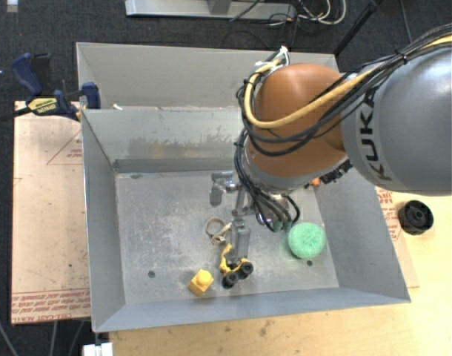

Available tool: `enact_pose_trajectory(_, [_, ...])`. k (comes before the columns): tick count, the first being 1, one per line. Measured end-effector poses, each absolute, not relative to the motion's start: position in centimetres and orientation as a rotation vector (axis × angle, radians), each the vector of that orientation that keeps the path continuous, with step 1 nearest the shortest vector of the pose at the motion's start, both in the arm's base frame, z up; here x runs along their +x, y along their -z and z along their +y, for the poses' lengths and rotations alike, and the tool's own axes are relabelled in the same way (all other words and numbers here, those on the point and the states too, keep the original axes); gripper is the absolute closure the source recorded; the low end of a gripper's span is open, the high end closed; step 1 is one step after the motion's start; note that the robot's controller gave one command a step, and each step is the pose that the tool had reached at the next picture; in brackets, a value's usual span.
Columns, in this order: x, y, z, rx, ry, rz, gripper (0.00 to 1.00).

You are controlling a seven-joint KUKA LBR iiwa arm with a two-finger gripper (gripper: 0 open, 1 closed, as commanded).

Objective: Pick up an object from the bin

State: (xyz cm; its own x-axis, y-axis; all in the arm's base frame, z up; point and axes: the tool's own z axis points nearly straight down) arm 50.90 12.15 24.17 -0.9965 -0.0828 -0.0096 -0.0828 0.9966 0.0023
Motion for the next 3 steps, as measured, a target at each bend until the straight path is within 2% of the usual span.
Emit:
enact_pose_trajectory(1, [47.90,-14.12,11.52,0.013,-0.002,3.143,1.00])
enact_pose_trajectory(2, [47.91,-14.13,11.51,0.014,-0.002,3.143,0.00])
enact_pose_trajectory(3, [47.91,-14.13,11.50,0.014,-0.002,3.143,0.00])
